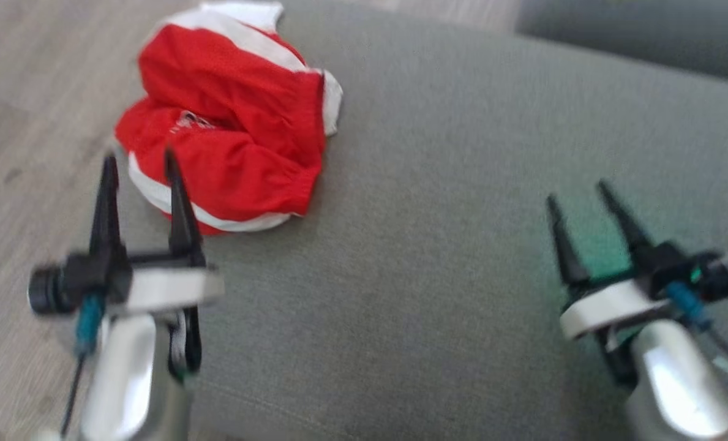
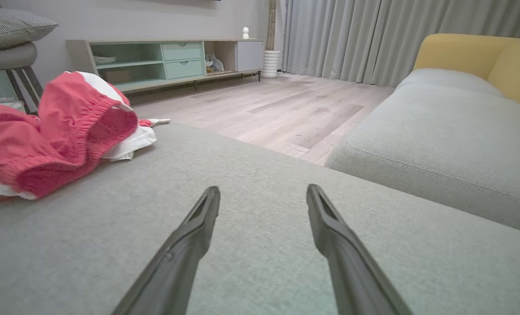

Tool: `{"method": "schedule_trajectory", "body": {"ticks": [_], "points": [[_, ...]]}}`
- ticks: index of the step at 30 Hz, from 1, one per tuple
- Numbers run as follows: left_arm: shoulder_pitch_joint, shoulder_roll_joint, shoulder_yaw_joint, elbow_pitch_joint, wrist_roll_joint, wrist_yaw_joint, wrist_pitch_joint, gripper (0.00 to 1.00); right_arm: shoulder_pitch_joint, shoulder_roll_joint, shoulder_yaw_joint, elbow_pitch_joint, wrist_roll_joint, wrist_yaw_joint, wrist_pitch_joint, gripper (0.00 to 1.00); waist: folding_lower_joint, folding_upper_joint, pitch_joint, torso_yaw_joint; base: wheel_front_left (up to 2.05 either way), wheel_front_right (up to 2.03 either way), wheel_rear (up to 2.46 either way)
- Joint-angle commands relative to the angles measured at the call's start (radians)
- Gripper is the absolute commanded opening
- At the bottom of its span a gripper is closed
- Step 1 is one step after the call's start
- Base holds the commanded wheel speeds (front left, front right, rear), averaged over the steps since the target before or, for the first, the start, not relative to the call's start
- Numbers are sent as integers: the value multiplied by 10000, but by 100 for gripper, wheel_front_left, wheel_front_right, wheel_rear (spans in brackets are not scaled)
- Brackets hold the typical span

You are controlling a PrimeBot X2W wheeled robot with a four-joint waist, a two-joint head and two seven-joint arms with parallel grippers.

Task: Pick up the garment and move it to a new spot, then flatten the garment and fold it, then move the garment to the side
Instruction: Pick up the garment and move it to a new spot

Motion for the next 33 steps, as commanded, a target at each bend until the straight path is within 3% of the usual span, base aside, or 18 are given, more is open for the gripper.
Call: {"method": "schedule_trajectory", "body": {"ticks": [1, 5, 12, 20, 21, 22, 23, 33], "points": [[-960, 83, 320, 67, -40, -92, -92, 100, -525, -366, 128, -464, -115, 77, -111, 100, -2, 0, 1190, -439, 0, 0, 0], [-2173, 83, 185, 1004, -256, -89, -92, 100, -859, -883, 64, -672, -177, 77, -111, 100, -2, 0, 1951, -636, 0, 0, 0], [-5086, 83, 94, 4717, -1360, 429, -21, 100, -1303, -1762, 146, -930, -218, 77, -111, 100, -2, 0, 3145, -1101, 0, 0, 0], [-6804, 124, 429, 7971, -2062, 748, -66, 100, -1460, -1986, 211, -1040, -144, 77, -111, 100, -2, 0, 3587, -1526, 0, 0, 0], [-6872, 126, 448, 8128, -2072, 733, -73, 93, -1449, -1979, 197, -1044, -144, 77, -111, 100, -2, 0, 3579, -1542, 0, 0, 0], [-6911, 129, 459, 8248, -2070, 713, -79, 43, -1434, -1974, 180, -1043, -140, 77, -111, 100, -2, 0, 3561, -1548, 0, 0, 0], [-6932, 140, 460, 8268, -2039, 684, -83, 0, -1414, -1972, 158, -1039, -138, 77, -111, 100, -2, 0, 3542, -1542, 0, 0, 0], [-6258, 117, 515, 5966, -1276, 450, -89, 0, -1239, -1583, 276, -901, -147, 77, -111, 100, -2, 0, 2542, -1350, 0, 0, 0]]}}
